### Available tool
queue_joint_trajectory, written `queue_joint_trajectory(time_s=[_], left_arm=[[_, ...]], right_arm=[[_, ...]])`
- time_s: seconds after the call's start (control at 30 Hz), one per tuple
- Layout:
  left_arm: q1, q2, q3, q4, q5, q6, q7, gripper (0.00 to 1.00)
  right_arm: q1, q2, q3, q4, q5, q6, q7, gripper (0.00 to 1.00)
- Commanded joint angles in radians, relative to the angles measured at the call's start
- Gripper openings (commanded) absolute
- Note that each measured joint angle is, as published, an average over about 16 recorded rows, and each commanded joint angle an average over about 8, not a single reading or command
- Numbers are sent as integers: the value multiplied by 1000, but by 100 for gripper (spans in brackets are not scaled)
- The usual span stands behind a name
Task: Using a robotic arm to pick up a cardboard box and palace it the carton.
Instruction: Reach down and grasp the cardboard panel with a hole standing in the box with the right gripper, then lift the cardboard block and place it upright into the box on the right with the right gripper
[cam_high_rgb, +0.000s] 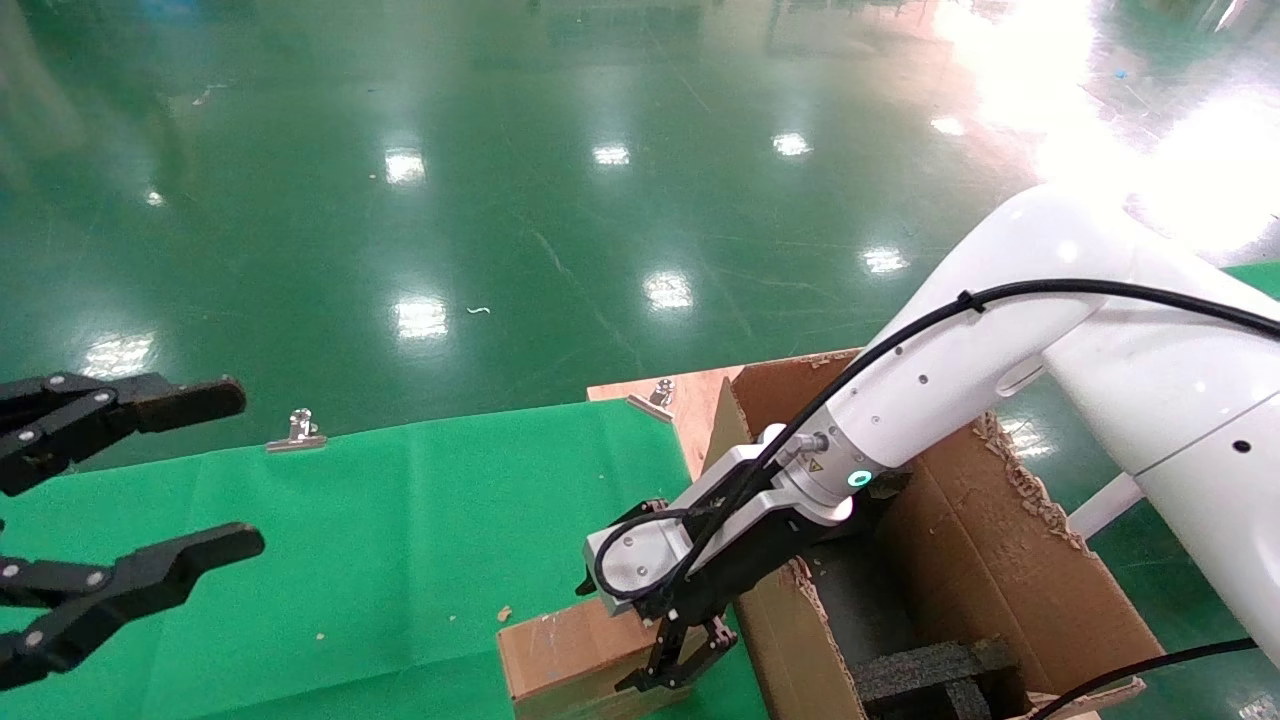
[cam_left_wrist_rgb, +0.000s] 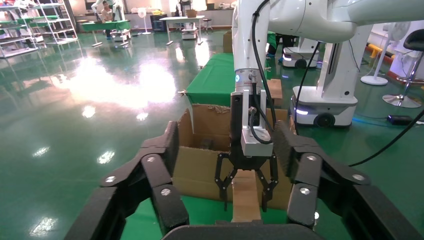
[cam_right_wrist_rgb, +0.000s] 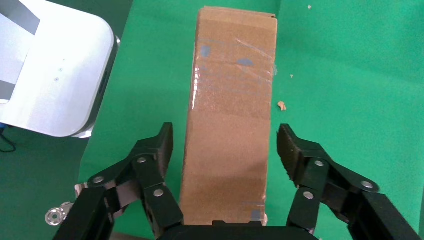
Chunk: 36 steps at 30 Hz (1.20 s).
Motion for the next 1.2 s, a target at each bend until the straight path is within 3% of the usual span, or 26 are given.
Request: queue_joint_trajectory(time_s=[0.03, 0.7, 0.97, 1.2], left_arm=[[0, 0, 0, 0, 0, 0, 0, 100], [0, 0, 0, 0, 0, 0, 0, 100], [0, 0, 0, 0, 0, 0, 0, 100], [0, 0, 0, 0, 0, 0, 0, 100]], right_arm=[[-1, 1, 1, 0, 0, 0, 1, 0], [13, 9, 7, -3, 17, 0, 5, 0], [165, 50, 3, -50, 100, -19, -9, 0], [337, 89, -59, -109, 166, -24, -42, 0]])
